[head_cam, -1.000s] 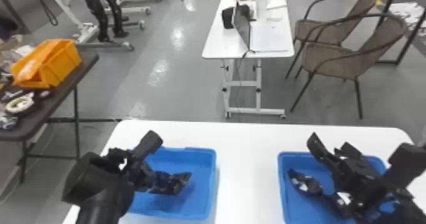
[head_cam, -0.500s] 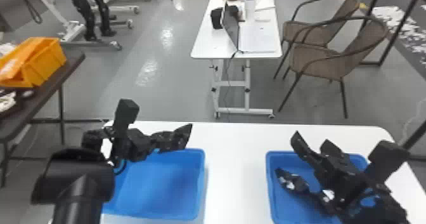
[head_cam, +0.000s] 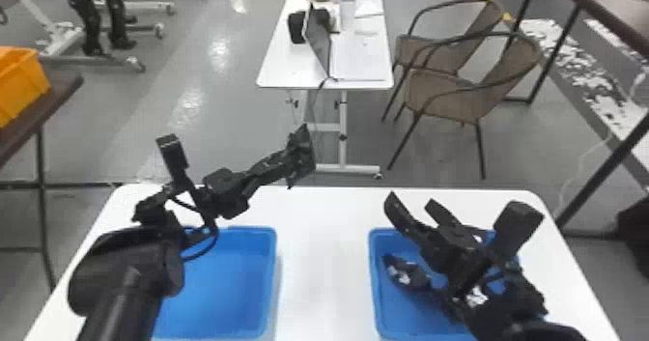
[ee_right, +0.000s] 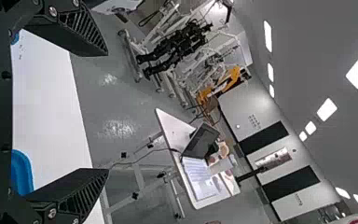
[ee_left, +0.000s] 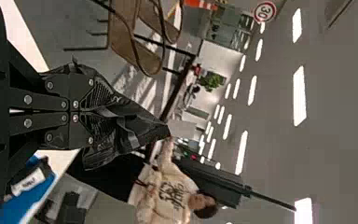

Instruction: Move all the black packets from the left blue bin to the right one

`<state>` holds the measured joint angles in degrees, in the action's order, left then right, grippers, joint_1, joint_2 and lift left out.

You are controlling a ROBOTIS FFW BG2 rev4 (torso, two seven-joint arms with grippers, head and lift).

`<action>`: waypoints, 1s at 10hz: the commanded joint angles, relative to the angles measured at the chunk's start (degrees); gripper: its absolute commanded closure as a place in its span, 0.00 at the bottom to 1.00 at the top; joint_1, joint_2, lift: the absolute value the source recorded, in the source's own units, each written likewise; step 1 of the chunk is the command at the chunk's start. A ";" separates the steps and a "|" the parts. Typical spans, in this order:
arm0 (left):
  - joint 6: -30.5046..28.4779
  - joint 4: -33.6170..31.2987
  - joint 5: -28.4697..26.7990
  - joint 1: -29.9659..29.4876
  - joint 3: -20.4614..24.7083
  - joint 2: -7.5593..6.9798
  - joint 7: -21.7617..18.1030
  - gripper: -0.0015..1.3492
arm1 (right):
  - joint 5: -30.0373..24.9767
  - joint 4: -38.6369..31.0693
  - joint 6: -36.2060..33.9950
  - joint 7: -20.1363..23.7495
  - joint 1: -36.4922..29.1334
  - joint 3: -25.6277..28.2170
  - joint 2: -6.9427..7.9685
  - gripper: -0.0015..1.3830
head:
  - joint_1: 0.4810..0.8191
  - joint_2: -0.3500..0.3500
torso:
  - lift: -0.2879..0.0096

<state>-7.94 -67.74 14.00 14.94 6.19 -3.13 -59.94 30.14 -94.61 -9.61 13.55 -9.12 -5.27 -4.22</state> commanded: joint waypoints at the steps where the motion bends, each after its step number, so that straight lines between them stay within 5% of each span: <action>1: 1.00 3.67 7.01 0.62 -4.00 -0.04 -0.71 0.89 | -0.26 1.54 2.14 1.13 1.47 -0.71 0.00 0.09 | 0.63 0.48 | 0.97; 5: -4.98 3.76 -0.29 0.97 -6.11 1.10 -0.79 0.89 | -3.69 2.24 4.16 3.68 5.17 -1.24 -0.09 0.09 | 0.63 0.43 | 0.97; 10: -3.66 12.28 -2.57 7.38 -13.23 3.04 -0.27 0.89 | -4.04 4.17 0.03 6.84 8.51 -5.81 -0.18 0.09 | 0.63 0.41 | 0.97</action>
<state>-11.68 -56.53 11.42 21.68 -6.05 -0.25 -60.20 26.32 -90.76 -9.23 20.27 -1.11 -10.58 -4.39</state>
